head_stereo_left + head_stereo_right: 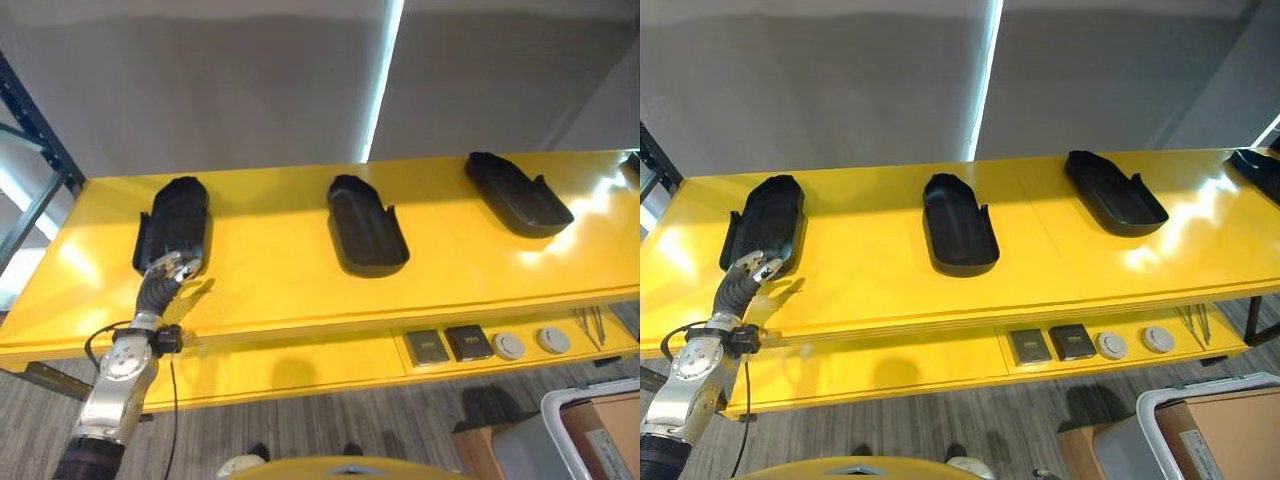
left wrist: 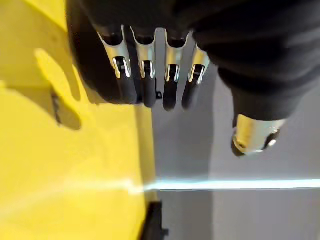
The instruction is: Move parts from the plastic box to the shelf.
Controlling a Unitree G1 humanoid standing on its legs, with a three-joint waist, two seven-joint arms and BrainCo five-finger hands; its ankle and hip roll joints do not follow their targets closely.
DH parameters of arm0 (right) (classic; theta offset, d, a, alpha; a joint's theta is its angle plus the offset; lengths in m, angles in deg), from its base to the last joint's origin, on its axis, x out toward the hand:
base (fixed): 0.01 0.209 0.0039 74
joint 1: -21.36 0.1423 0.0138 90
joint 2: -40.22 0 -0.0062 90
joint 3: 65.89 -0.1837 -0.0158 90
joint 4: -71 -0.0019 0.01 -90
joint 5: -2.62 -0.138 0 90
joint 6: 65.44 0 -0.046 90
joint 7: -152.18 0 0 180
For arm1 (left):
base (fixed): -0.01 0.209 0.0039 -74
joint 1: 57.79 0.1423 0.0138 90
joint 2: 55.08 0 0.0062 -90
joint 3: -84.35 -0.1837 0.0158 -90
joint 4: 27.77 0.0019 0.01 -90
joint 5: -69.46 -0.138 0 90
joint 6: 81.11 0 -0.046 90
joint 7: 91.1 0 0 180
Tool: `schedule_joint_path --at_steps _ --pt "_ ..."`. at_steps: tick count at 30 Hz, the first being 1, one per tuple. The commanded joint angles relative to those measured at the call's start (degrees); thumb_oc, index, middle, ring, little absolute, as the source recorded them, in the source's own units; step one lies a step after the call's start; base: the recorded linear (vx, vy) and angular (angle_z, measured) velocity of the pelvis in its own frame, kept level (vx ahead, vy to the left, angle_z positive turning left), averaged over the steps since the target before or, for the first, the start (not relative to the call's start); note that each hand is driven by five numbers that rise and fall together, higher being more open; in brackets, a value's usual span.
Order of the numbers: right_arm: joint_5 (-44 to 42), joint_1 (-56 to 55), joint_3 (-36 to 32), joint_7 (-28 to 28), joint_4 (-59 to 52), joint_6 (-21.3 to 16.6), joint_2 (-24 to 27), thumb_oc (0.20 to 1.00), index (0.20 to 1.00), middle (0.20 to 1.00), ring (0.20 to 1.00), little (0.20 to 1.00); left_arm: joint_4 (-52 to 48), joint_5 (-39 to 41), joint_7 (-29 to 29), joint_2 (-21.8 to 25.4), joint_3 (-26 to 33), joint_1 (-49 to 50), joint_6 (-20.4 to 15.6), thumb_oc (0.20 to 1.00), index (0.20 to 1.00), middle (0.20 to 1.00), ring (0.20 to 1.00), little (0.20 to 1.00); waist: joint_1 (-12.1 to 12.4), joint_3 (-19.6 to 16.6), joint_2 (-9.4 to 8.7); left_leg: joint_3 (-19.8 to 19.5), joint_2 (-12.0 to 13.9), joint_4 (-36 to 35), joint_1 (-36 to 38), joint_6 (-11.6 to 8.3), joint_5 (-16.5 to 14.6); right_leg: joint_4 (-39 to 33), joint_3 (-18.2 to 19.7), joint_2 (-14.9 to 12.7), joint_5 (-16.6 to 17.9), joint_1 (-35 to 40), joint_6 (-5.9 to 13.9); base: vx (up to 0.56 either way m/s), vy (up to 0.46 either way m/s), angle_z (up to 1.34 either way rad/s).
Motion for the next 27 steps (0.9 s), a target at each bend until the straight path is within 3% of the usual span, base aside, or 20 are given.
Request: schedule_joint_path --at_steps 1,2,5,7,8,10,12,16,22,25,27 --pt "0.67 3.15 0.34 0.66 2.39 -0.12 0.28 1.000 1.000 1.000 1.000 1.000 -2.42 9.60 11.66 0.62 3.00 -2.26 -2.78 1.000 1.000 1.000 1.000 1.000 0.46 0.21 -1.03 -1.39 -0.87 5.63 -1.12 0.56 -6.38 2.30 -1.51 -1.11 -2.38 -0.65 2.36 -0.12 -0.021 0.04" --pt "0.50 3.80 0.40 0.87 2.97 -0.07 0.35 1.000 1.000 1.000 1.000 1.000 -3.31 12.79 14.94 0.39 2.70 -1.13 -3.27 1.000 1.000 1.000 1.000 1.000 1.11 -0.01 -0.72 -1.84 -1.01 5.33 -1.20 0.42 -6.16 1.99 -1.88 -1.13 -2.13 -0.55 2.37 -0.10 -0.015 0.03" --pt "0.23 4.90 0.73 0.63 3.53 0.36 0.50 1.000 1.000 1.000 1.000 1.000 -2.69 15.10 17.25 0.32 2.35 0.16 -4.25 1.000 1.000 1.000 1.000 1.000 1.76 -0.32 -0.51 -2.22 -1.11 5.09 -1.32 0.27 -5.84 1.75 -2.23 -1.13 -1.79 -0.50 2.39 -0.06 -0.018 0.12" --pt "0.10 5.62 1.01 0.49 3.91 0.67 0.48 1.000 1.000 1.000 1.000 1.000 -1.79 16.85 17.69 0.22 1.96 1.33 -0.90 1.000 1.000 1.000 1.000 1.000 2.27 -0.58 -0.47 -2.49 -1.16 4.86 -1.49 0.13 -5.57 1.58 -2.46 -1.13 -1.56 -0.62 2.42 -0.07 -0.032 0.16" --pt "-0.09 6.54 1.33 0.31 4.61 0.99 0.57 1.000 1.000 1.000 1.000 1.000 0.91 21.54 21.05 -0.24 1.01 4.19 4.17 1.000 1.000 1.000 1.000 1.000 3.10 -0.63 -0.38 -2.80 -1.21 4.74 -1.76 0.07 -5.18 1.40 -2.84 -1.14 -1.27 -0.74 2.37 -0.08 -0.033 0.01" --pt "-0.40 7.44 1.33 -0.12 5.80 0.91 0.97 1.000 1.000 1.000 1.000 1.000 4.41 20.63 24.12 -0.51 0.26 7.78 7.44 1.000 1.000 1.000 1.000 1.000 4.25 -0.55 -0.26 -3.17 -1.21 4.61 -2.08 0.08 -4.87 1.08 -3.53 -1.28 -1.00 -0.81 2.41 -0.10 -0.038 0.01" --pt "-0.55 8.10 1.13 -0.64 6.44 0.85 1.38 1.000 1.000 1.000 1.000 1.000 8.59 18.75 24.56 -0.05 -0.87 10.67 7.80 1.000 1.000 1.000 1.000 1.000 5.03 -0.36 -0.13 -3.56 -1.25 4.53 -2.27 0.08 -4.66 0.94 -3.99 -1.35 -0.77 -0.85 2.46 -0.08 -0.027 0.08" --pt "-1.40 8.95 1.41 -1.56 6.47 1.13 2.23 1.000 1.000 1.000 1.000 1.000 18.22 17.10 26.98 -0.21 -1.82 15.15 8.07 1.000 1.000 1.000 1.000 1.000 6.27 -0.40 -0.09 -4.03 -1.23 4.00 -2.55 0.00 -4.03 0.49 -4.87 -1.51 -0.40 -0.97 2.70 -0.05 -0.021 0.20" --pt "-1.14 9.96 1.90 -2.08 9.04 -0.18 1.85 1.000 1.000 1.000 1.000 1.000 35.82 15.63 28.01 -4.37 -2.29 16.08 3.44 1.000 1.000 1.000 1.000 1.000 7.12 -0.95 -0.41 -4.64 -1.37 3.05 -2.66 0.22 -3.41 0.44 -5.39 -1.57 0.01 -1.34 2.94 -0.02 -0.014 0.11" --pt "-1.22 10.55 2.21 -1.82 10.42 -0.76 1.17 1.000 1.000 1.000 1.000 1.000 40.92 14.24 26.39 -6.45 -2.34 14.99 2.38 1.000 1.000 1.000 1.000 1.000 7.17 -1.03 -0.68 -4.80 -1.42 3.00 -2.71 0.33 -3.42 0.47 -5.29 -1.53 0.07 -1.41 2.93 0.00 -0.009 0.02" --pt "-1.86 11.14 3.10 -1.04 11.78 -0.89 -0.06 1.000 1.000 1.000 1.000 1.000 51.80 11.14 23.35 -9.53 -1.37 12.76 -0.81 1.000 1.000 1.000 1.000 1.000 7.05 -1.08 -1.18 -4.73 -1.43 3.12 -2.84 0.48 -3.43 0.60 -5.35 -1.58 0.17 -1.57 2.92 0.00 0.000 0.00"
